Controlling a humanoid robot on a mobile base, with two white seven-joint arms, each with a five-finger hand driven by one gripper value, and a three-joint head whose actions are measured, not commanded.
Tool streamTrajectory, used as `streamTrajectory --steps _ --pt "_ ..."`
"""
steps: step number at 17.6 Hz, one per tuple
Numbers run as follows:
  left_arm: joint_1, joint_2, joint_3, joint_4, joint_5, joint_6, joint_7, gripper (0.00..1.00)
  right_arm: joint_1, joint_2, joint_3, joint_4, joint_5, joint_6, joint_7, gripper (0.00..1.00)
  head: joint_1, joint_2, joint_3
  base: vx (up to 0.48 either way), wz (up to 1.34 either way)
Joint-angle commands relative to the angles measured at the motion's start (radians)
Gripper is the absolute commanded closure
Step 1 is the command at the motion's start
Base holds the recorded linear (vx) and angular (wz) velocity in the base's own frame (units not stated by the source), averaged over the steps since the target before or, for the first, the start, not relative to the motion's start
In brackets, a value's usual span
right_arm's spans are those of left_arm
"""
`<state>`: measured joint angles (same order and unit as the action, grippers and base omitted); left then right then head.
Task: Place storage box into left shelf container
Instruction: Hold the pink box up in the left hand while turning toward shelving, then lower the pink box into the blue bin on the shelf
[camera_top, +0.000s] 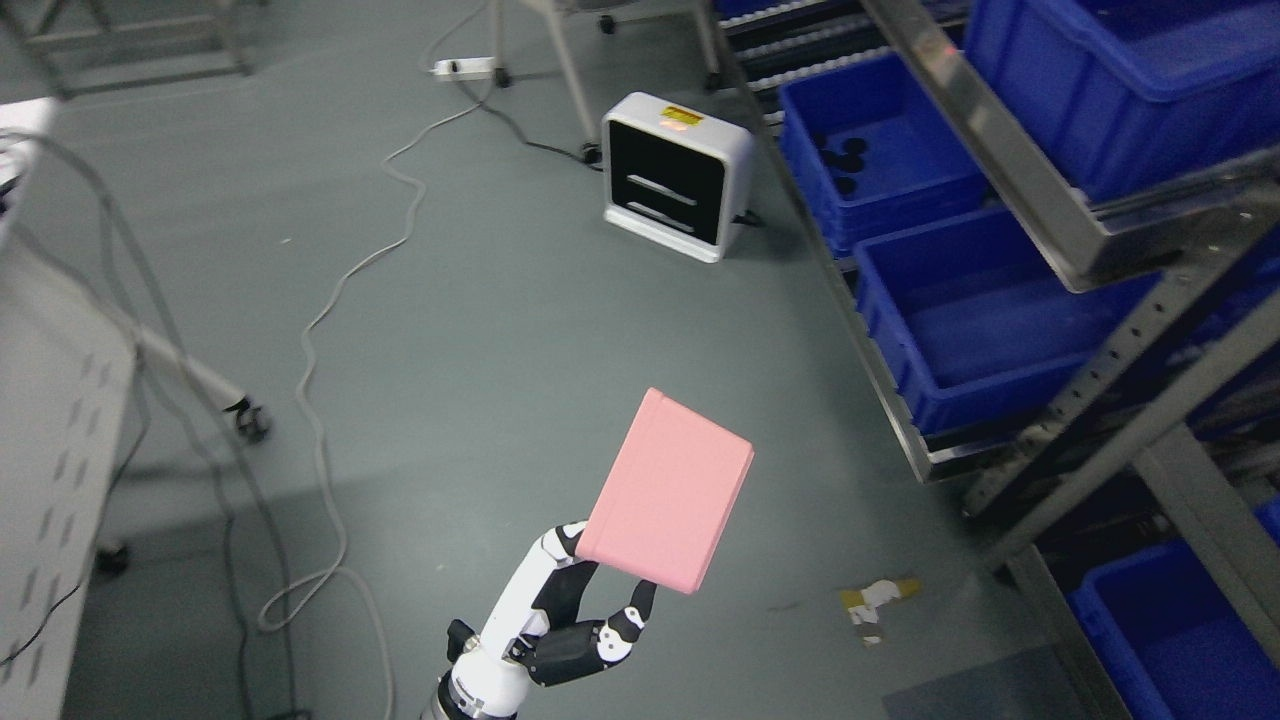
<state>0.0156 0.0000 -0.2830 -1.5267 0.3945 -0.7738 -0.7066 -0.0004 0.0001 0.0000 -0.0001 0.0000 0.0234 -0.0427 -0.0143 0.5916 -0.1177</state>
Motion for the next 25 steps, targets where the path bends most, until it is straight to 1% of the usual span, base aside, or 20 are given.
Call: streamTrajectory --steps 1,7,11,13,15,17,19,21,23,25 --pt "0.066 0.017 -0.090 0.033 0.000 -0.005 -0.005 0.96 0.010 -0.018 -0.005 -0.017 0.002 -0.002 0.000 0.00 0.0000 0.000 0.000 0.324 -1.20" --pt "0.087 0.017 -0.099 0.053 0.000 -0.007 -0.007 0.95 0.010 -0.018 -0.005 -0.017 0.002 -0.002 0.000 0.00 0.0000 0.000 0.000 0.263 -1.35" --pt "0.069 0.017 -0.053 0.056 0.000 -0.005 -0.005 0.95 0.010 -0.018 -0.005 -0.017 0.002 -0.002 0.000 0.00 0.0000 0.000 0.000 0.188 -1.29" --pt "0.034 0.017 -0.001 0.066 0.000 -0.002 -0.005 0.95 0.010 -0.018 -0.005 -0.017 0.002 -0.002 0.000 0.00 0.0000 0.000 0.000 0.161 -1.11" --pt "-0.037 0.026 0.094 0.074 -0.003 0.013 -0.005 0.95 0.010 -0.018 -0.005 -0.017 0.002 -0.002 0.000 0.00 0.0000 0.000 0.000 0.151 -1.00" --pt "-0.124 0.085 0.160 0.097 -0.029 0.079 -0.005 0.95 0.010 -0.018 -0.005 -0.017 0.002 -0.002 0.000 0.00 0.0000 0.000 0.000 0.126 -0.77" --pt "-0.214 0.148 0.215 0.144 -0.101 0.141 -0.005 0.95 0.010 -0.018 -0.005 -0.017 0.002 -0.002 0.000 0.00 0.0000 0.000 0.000 0.096 -0.59" --pt "-0.339 0.208 0.261 0.265 -0.245 0.177 -0.046 0.94 0.010 -0.018 -0.005 -0.017 0.002 -0.002 0.000 0.00 0.0000 0.000 0.000 0.081 -0.47" --pt "-0.467 0.219 0.266 0.400 -0.339 0.197 -0.114 0.94 0.010 -0.018 -0.005 -0.017 0.002 -0.002 0.000 0.00 0.0000 0.000 0.000 0.052 -0.28" --pt "-0.566 0.207 0.263 0.520 -0.451 0.225 -0.157 0.93 0.010 -0.018 -0.005 -0.017 0.002 -0.002 0.000 0.00 0.0000 0.000 0.000 0.035 -0.20"
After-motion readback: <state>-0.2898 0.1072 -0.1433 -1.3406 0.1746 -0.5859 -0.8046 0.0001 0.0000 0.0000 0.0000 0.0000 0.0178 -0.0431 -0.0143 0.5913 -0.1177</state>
